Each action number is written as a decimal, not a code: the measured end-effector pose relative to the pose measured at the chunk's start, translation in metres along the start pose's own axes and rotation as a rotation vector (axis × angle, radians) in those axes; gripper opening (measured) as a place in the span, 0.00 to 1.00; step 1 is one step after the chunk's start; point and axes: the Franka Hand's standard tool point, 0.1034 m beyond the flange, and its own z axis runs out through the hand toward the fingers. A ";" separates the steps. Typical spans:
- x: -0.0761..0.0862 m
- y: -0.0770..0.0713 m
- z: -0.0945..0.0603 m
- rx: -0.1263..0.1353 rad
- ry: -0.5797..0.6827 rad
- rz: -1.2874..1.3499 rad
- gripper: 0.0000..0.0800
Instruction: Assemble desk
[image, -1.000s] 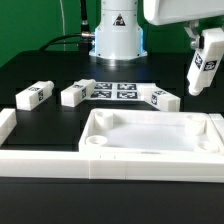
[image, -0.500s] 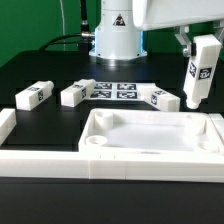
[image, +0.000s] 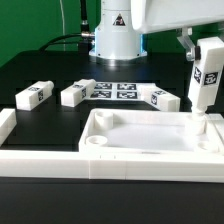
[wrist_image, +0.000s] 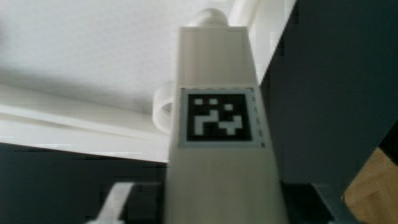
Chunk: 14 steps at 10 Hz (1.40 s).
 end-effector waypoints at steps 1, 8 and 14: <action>0.002 0.000 0.001 0.000 0.001 -0.001 0.36; 0.044 0.022 0.002 -0.026 0.116 -0.013 0.36; 0.048 0.028 0.005 -0.033 0.129 -0.021 0.36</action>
Offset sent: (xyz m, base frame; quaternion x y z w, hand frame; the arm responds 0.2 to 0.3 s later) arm 0.0593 -0.0069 0.0158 0.0180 -0.0078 -0.0255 0.9995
